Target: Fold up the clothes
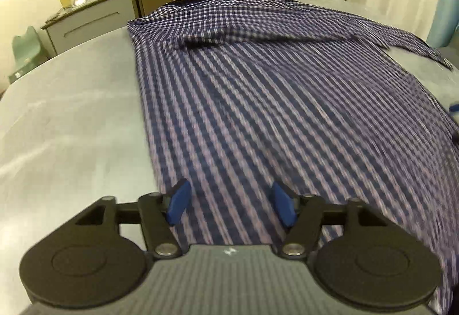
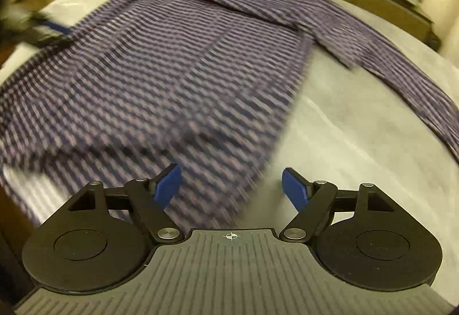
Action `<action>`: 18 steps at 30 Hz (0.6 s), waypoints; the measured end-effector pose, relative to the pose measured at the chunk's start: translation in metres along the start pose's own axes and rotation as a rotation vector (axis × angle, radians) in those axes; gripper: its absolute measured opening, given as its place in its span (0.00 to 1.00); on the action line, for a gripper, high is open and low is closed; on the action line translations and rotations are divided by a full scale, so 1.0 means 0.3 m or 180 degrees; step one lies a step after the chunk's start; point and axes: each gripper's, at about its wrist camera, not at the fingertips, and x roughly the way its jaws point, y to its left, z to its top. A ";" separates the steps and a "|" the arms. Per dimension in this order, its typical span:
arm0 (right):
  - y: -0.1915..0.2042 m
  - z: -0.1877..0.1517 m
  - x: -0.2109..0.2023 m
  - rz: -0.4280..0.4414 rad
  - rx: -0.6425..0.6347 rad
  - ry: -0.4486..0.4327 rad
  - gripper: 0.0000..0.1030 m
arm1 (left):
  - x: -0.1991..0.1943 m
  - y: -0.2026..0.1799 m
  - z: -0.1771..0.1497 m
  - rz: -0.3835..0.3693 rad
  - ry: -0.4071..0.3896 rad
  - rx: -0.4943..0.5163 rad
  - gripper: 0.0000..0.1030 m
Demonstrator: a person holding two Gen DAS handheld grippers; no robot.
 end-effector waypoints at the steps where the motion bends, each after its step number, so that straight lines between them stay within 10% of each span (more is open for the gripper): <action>1: -0.003 -0.014 -0.011 -0.0121 0.0039 -0.0006 0.77 | -0.037 -0.018 -0.025 0.0011 -0.0057 0.0029 0.62; 5: 0.102 -0.036 -0.084 -0.0359 -0.0055 -0.0268 0.67 | -0.193 -0.135 -0.122 -0.0070 -0.0346 0.0375 0.61; 12: 0.507 -0.125 -0.110 -0.0118 -0.1793 -0.0421 0.63 | -0.309 -0.344 -0.288 -0.0374 -0.0583 0.1396 0.64; 18: 0.487 -0.101 -0.102 -0.0017 -0.1525 -0.0374 0.48 | -0.260 -0.328 -0.290 -0.0360 -0.0483 0.1268 0.62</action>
